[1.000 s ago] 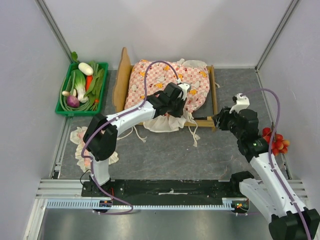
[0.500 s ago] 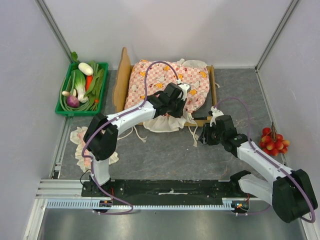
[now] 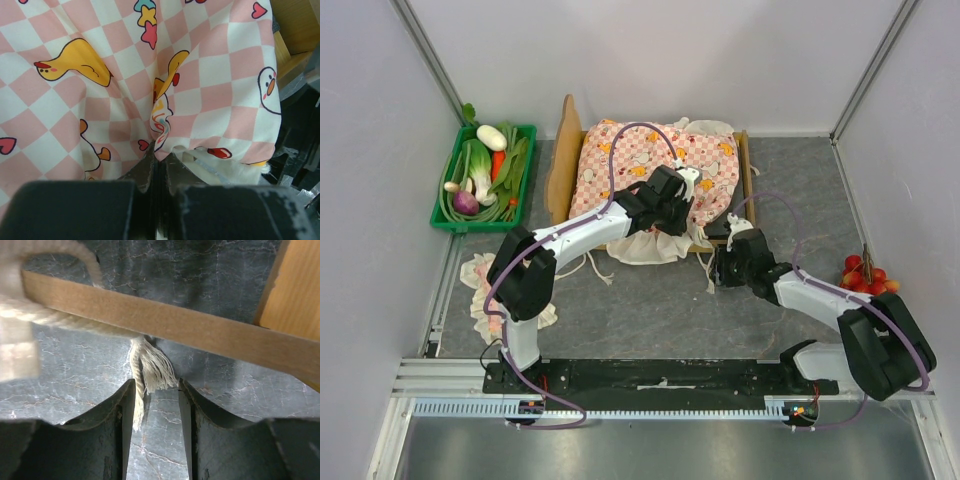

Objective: Set up the pet bed

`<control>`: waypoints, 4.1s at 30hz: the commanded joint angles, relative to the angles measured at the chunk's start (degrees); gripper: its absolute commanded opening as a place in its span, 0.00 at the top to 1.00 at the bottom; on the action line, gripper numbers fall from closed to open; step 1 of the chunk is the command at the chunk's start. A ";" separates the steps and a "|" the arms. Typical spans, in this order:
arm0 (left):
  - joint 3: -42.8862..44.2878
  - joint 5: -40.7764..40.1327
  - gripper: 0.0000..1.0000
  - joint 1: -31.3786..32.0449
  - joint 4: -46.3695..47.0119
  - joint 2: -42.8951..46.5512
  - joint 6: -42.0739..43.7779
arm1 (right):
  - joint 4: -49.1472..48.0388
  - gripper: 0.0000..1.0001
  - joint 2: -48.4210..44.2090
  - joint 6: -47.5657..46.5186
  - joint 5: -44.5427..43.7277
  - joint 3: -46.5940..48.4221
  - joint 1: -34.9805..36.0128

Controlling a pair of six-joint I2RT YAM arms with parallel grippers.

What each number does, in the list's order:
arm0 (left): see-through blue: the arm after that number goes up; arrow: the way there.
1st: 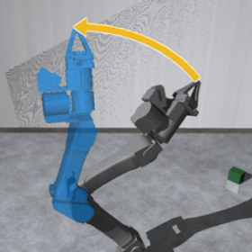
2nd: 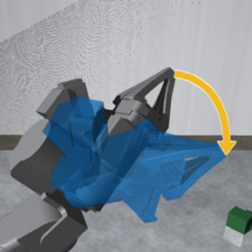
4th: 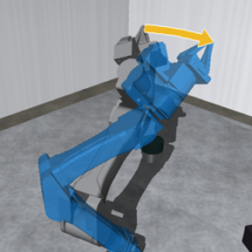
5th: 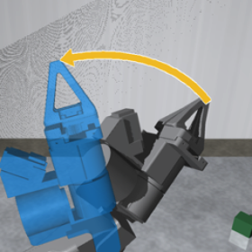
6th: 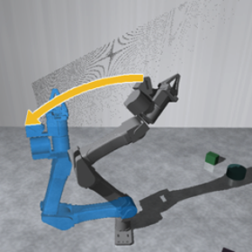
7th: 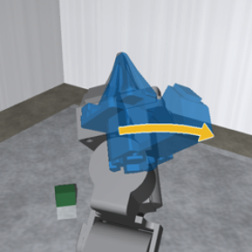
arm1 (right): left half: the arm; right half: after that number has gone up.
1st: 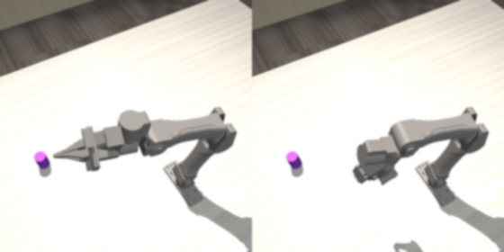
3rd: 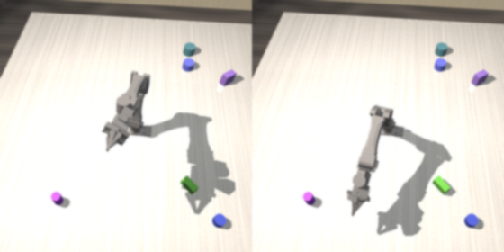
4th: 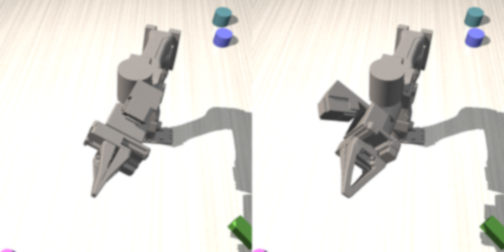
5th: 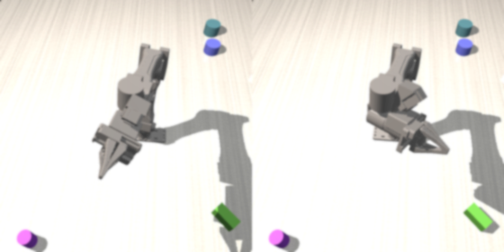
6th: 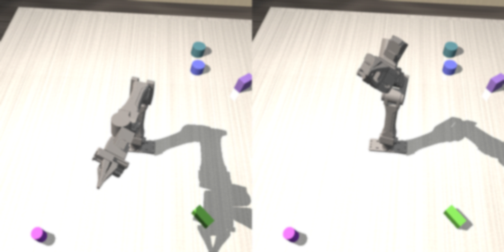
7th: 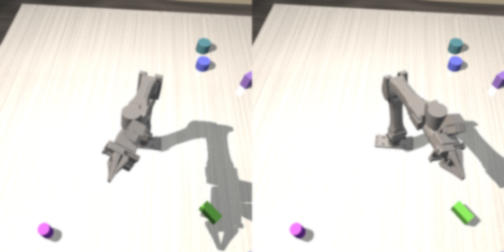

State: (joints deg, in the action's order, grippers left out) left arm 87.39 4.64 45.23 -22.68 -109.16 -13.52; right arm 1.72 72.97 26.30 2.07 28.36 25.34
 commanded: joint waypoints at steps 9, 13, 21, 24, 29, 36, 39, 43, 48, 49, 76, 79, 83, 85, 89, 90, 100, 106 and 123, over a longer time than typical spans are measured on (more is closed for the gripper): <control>1.64 1.59 0.98 -0.76 -0.88 -0.44 -1.51 | -2.42 0.74 4.99 -1.08 -6.99 -0.24 2.25; 1.38 1.51 0.98 -0.76 -0.79 -0.26 -1.60 | 0.11 0.97 3.15 -1.34 -6.81 0.12 2.25; 1.81 5.46 0.93 -0.76 0.00 0.62 -2.39 | 13.56 1.00 -14.92 2.61 -4.61 -0.76 2.43; 2.34 9.32 0.81 -0.76 0.88 0.80 -3.09 | 20.77 1.00 -22.40 4.98 -7.16 -0.41 2.43; 3.92 12.84 0.62 -0.41 1.14 1.76 -3.97 | 29.11 1.00 -27.97 10.07 -5.76 2.39 2.96; 5.51 9.07 0.39 -0.41 -0.78 6.23 -3.89 | 38.27 1.00 -31.84 11.40 -7.17 9.25 3.31; 5.07 6.44 0.34 -0.41 -1.31 8.34 -4.76 | 42.48 1.00 -31.14 10.26 -8.03 12.77 3.92; 3.58 4.58 0.32 -0.32 -1.41 11.50 -5.99 | 50.56 1.00 -31.13 9.99 -10.94 16.63 3.92; -3.44 5.72 0.31 2.22 0.61 15.64 -8.62 | 56.46 1.00 -30.17 9.56 -11.38 22.00 3.92; -5.11 6.16 0.31 3.10 3.23 16.17 -9.41 | 56.64 1.00 -30.25 9.29 -10.16 22.09 3.92; -30.97 5.73 0.32 16.11 45.61 7.92 -53.79 | 46.28 1.00 -36.49 10.43 4.88 6.54 4.01; -31.50 5.20 0.32 16.73 48.76 6.69 -57.30 | 45.05 1.00 -37.90 11.22 4.96 5.66 4.01; -32.28 4.76 0.34 16.90 52.46 4.32 -60.39 | 43.38 1.00 -39.31 12.80 5.75 4.34 4.01; -32.38 4.85 0.36 16.99 53.43 3.79 -61.53 | 43.20 1.00 -39.92 13.07 5.58 3.72 4.01; -33.16 5.02 0.40 17.35 53.96 3.35 -63.03 | 42.15 1.00 -40.80 13.68 5.41 2.93 4.01; -33.69 5.02 0.41 17.43 54.40 3.34 -63.30 | 42.05 1.00 -41.15 13.95 5.49 2.76 3.93; -35.72 4.14 0.54 17.61 57.04 2.12 -67.43 | 41.17 1.00 -42.56 15.09 5.49 1.70 4.01; -34.57 5.81 0.67 17.70 58.01 0.89 -67.43 | 41.00 1.00 -42.56 15.35 5.58 1.17 4.01; -38.52 4.23 0.98 17.26 59.77 1.41 -66.20 | 42.31 0.68 -43.09 14.83 1.03 5.82 4.01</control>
State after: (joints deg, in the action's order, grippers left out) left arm 51.40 10.50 62.48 34.85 -108.25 -79.88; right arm 44.23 30.68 41.08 7.09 29.39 29.15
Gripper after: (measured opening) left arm 0.027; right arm 0.261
